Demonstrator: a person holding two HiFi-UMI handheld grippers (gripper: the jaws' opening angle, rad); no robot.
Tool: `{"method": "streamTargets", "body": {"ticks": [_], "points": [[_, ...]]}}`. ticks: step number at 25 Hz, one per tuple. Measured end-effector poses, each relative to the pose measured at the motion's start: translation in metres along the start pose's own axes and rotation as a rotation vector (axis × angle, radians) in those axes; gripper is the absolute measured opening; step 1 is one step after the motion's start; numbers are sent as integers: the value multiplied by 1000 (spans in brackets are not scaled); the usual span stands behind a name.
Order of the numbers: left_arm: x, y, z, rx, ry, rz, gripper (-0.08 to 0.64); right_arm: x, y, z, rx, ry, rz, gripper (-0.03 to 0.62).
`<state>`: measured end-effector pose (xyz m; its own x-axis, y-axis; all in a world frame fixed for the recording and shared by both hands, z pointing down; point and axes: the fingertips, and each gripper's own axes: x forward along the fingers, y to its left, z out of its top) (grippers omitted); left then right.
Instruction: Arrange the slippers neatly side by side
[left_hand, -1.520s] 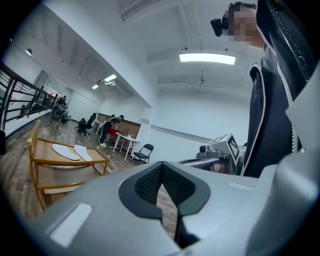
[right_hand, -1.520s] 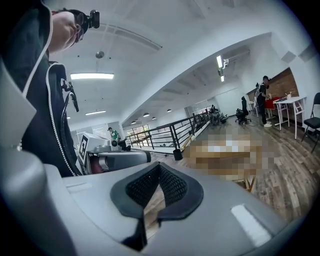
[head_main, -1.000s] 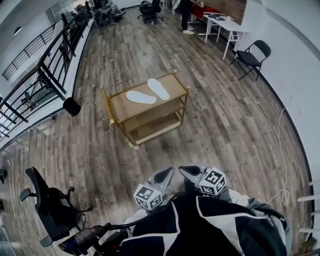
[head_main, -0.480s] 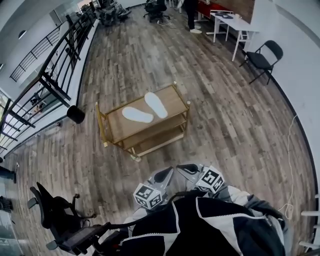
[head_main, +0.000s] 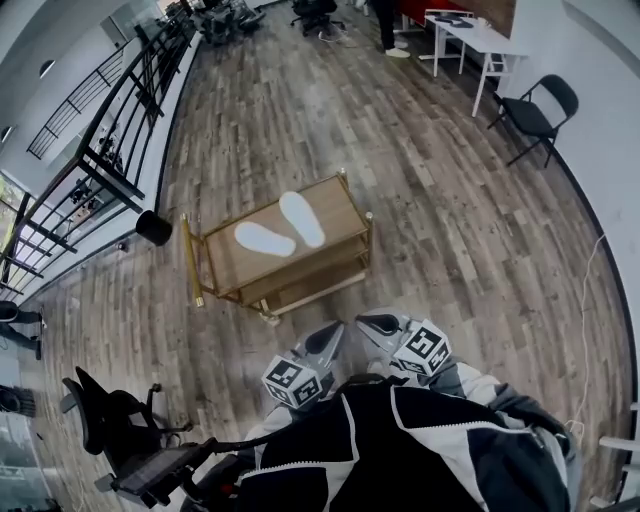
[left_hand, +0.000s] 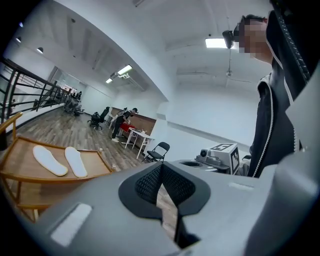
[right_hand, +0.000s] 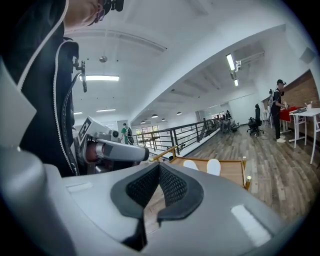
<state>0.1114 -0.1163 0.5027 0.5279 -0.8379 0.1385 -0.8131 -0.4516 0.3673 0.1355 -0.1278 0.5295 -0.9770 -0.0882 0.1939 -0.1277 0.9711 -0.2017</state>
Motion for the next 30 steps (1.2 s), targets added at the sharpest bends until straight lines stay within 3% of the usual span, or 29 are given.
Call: {"method": "streamTargets", "body": {"ticks": [14, 30], "points": [[-3, 62, 23, -4, -93, 118, 18, 52, -27, 17, -31, 24, 105, 5], [-7, 231, 109, 39, -83, 51, 18, 207, -97, 80, -14, 11, 27, 5]]}}
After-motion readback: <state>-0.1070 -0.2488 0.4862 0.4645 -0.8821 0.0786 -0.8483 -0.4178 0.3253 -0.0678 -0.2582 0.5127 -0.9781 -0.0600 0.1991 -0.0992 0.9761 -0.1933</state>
